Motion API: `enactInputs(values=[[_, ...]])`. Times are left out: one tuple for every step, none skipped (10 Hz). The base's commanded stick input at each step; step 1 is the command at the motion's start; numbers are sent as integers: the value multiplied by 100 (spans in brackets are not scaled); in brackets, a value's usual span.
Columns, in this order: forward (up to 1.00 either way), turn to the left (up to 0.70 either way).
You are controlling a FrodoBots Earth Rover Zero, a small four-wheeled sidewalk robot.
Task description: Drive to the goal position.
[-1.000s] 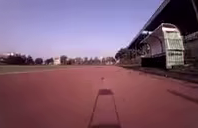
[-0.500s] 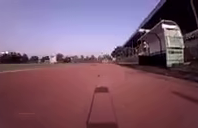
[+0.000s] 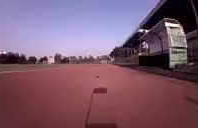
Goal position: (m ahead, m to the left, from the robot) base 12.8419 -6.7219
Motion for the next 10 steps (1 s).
enactInputs(values=[[70, 0], [70, 0], [70, 0], [70, 0], [70, 0], [70, 0], [70, 0], [70, 0], [70, 0], [70, 0]])
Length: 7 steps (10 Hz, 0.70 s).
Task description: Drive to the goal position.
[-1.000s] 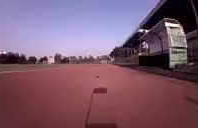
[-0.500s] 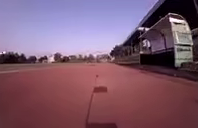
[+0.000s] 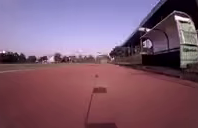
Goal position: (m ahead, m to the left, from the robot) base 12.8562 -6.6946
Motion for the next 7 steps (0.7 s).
enactInputs(values=[[70, 0], [70, 0], [70, 0], [70, 0], [70, 0], [70, 0], [70, 0]])
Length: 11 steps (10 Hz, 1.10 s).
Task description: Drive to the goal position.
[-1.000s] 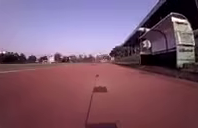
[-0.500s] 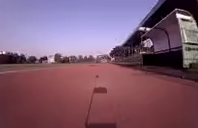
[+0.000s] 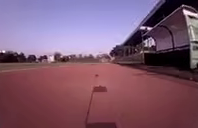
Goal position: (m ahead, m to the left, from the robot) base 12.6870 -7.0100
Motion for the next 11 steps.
enactInputs(values=[[70, 0], [70, 0], [70, 0], [70, 0], [70, 0], [70, 0], [70, 0], [70, 0], [70, -1], [70, -10], [70, -14]])
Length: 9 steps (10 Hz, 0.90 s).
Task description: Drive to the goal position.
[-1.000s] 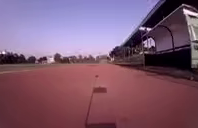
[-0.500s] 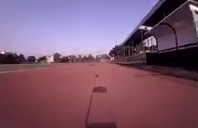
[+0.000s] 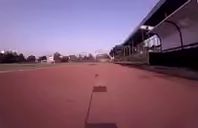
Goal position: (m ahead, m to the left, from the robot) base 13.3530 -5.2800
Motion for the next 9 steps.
enactInputs(values=[[70, -13], [70, -7], [70, 0], [70, 0], [70, 0], [70, 0], [70, 0], [70, 0], [70, 0]])
